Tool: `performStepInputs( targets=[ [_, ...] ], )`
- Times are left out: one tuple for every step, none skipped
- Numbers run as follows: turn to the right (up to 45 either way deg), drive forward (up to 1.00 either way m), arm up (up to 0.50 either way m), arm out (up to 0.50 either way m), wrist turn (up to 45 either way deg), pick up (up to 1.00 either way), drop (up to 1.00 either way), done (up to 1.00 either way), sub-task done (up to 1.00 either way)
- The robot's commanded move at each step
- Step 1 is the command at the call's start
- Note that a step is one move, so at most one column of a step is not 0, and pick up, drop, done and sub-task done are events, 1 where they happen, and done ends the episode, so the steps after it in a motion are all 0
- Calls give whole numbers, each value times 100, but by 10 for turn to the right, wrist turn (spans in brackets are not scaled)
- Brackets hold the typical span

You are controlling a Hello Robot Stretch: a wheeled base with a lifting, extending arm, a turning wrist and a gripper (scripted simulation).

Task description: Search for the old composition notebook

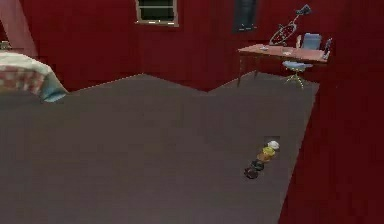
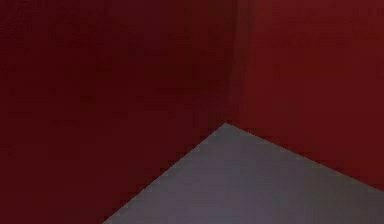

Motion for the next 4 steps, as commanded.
performStepInputs(
  targets=[
    [-30, 0, 0, 0, 0, 0, 0, 0, 0],
    [0, 100, 0, 0, 0, 0, 0, 0, 0],
    [0, 70, 0, 0, 0, 0, 0, 0, 0],
    [450, 0, 0, 0, 0, 0, 0, 0, 0]
  ],
)
